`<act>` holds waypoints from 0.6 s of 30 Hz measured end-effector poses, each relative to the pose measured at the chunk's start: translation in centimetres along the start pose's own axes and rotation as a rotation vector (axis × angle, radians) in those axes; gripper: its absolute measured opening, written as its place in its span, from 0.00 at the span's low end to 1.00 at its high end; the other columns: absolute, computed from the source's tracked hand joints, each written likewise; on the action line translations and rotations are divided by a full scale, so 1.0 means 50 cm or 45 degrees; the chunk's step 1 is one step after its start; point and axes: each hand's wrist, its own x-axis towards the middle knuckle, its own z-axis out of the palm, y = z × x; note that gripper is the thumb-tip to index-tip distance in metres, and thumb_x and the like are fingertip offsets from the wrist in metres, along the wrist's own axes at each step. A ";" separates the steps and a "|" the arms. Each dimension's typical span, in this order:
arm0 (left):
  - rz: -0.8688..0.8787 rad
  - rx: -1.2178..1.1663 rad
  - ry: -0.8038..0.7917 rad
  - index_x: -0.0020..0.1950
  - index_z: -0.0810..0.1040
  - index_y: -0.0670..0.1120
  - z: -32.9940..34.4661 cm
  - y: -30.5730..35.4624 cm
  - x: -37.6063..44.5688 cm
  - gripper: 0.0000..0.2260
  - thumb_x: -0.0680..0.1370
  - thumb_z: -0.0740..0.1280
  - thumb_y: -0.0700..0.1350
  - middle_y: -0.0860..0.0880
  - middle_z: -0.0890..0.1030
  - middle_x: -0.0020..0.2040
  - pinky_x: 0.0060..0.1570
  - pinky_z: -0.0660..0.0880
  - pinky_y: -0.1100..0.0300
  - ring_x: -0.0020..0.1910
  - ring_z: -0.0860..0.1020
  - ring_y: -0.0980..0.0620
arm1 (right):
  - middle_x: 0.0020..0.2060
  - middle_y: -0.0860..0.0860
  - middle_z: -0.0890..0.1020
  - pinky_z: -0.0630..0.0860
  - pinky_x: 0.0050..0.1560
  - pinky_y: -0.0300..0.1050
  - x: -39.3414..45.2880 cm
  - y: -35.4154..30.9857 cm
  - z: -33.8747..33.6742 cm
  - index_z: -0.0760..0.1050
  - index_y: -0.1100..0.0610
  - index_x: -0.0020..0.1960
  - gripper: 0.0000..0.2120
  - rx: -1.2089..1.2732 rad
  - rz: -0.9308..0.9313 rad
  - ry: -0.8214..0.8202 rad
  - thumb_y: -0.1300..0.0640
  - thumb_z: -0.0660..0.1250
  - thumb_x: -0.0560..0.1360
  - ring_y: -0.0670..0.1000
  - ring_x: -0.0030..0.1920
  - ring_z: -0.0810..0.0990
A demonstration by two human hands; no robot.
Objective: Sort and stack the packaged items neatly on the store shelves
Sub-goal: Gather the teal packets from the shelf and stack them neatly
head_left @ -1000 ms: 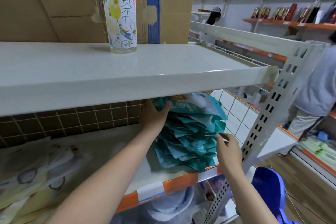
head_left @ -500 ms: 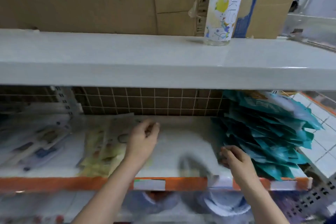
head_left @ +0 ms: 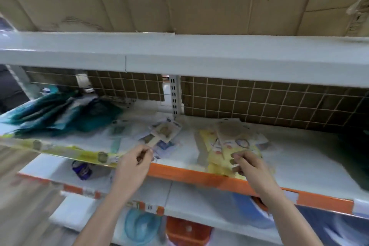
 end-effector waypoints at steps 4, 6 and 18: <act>-0.071 -0.066 0.046 0.43 0.77 0.55 -0.105 -0.089 0.003 0.08 0.78 0.65 0.43 0.52 0.82 0.36 0.40 0.76 0.53 0.39 0.80 0.51 | 0.43 0.52 0.83 0.76 0.48 0.48 -0.010 -0.040 0.127 0.78 0.57 0.48 0.07 -0.015 -0.013 -0.070 0.57 0.62 0.79 0.49 0.39 0.81; -0.137 -0.136 0.079 0.46 0.76 0.58 -0.146 -0.134 0.001 0.09 0.78 0.65 0.42 0.51 0.82 0.37 0.38 0.76 0.57 0.41 0.81 0.50 | 0.44 0.52 0.83 0.76 0.49 0.48 -0.010 -0.058 0.181 0.77 0.55 0.47 0.07 -0.033 -0.014 -0.115 0.56 0.61 0.79 0.49 0.40 0.82; -0.315 -0.108 0.253 0.47 0.74 0.66 -0.284 -0.297 0.076 0.13 0.78 0.63 0.45 0.45 0.81 0.39 0.38 0.77 0.51 0.38 0.80 0.43 | 0.43 0.51 0.82 0.75 0.42 0.40 0.079 -0.132 0.411 0.77 0.54 0.46 0.06 -0.147 -0.051 -0.339 0.57 0.62 0.79 0.48 0.39 0.81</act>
